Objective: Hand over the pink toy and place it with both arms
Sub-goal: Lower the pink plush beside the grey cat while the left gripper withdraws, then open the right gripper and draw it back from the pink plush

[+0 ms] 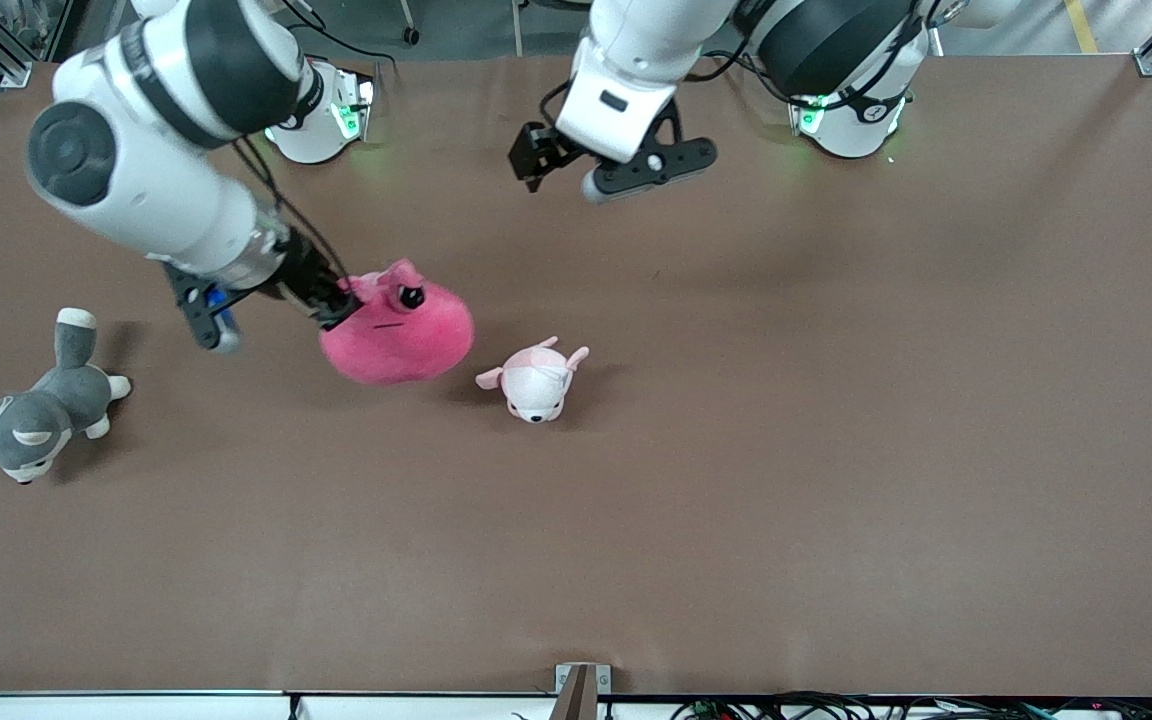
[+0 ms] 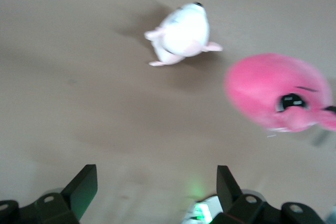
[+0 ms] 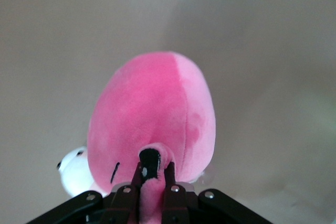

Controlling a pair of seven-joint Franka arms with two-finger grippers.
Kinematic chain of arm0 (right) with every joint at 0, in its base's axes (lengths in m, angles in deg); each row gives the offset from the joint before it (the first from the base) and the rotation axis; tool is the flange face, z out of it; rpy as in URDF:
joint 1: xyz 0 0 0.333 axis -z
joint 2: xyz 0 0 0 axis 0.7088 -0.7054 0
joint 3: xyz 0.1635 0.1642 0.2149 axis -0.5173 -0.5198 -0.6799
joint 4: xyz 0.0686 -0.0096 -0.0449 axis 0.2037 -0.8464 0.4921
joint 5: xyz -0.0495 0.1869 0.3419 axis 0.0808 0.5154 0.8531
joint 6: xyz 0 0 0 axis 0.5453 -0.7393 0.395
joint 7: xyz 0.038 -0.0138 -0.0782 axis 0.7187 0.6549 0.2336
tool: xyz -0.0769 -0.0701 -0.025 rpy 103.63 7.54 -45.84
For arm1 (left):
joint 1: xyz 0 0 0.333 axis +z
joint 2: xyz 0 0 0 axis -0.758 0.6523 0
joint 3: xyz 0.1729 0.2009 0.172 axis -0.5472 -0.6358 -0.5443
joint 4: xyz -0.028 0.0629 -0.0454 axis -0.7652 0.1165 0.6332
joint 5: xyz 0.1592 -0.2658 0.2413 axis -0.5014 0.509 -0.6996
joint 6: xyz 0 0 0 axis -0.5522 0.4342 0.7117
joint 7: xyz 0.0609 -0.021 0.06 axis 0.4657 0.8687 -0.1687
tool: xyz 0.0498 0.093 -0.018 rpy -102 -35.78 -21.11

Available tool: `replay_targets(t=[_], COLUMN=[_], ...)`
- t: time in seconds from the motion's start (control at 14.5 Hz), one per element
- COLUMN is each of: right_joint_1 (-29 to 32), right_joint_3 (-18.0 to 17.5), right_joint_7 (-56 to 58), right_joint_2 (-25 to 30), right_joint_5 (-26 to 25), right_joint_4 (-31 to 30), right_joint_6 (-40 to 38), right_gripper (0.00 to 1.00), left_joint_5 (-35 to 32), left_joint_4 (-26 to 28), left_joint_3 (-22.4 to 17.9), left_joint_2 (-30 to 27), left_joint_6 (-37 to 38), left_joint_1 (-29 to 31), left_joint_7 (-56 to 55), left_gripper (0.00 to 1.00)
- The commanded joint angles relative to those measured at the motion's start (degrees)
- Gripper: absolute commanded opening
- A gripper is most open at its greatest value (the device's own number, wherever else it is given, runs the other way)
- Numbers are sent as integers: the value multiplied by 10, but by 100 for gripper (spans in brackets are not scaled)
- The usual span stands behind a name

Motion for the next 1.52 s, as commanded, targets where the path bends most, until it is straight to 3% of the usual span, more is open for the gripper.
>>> replay_targets(t=[0.0,0.14,0.48,0.62,0.69,0.76,0.83,1.04,1.31,1.45], right_joint_1=[49,93,139,147,154,156,158,169,206,214], right_joint_3=[-10,-11,-11,-11,-11,-11,-11,-10,-10,-10], right_joint_7=[82,160,289,303,304,304,306,382,571,615], right_joint_2=[18,17,14,7,-3,-8,-11,-10,-10,-10], right_joint_5=[-4,-3,-3,-2,-2,-2,-2,-5,-7,-44], right_joint_4=[-66,-111,-224,-236,-233,-231,-227,-199,-140,-103], right_joint_6=[34,66,179,202,204,207,208,199,178,165], right_gripper=[0,1,2,11,46,93,100,100,100,100], left_joint_5=[-9,-9,-9,-9,-9,-10,-14,-26,-33,-44], left_joint_4=[30,66,200,232,239,243,252,272,270,268], left_joint_3=[-1,-1,-2,-2,-2,-3,-3,-2,-2,-3], left_joint_2=[-66,-117,-258,-286,-288,-288,-288,-279,-233,-211], left_joint_6=[81,117,116,108,107,106,94,56,30,16], left_joint_1=[47,84,205,257,286,310,339,402,455,462], left_joint_7=[82,153,379,467,511,544,578,672,699,713], left_gripper=[100,100,100,100,100,100,100,100,100,100])
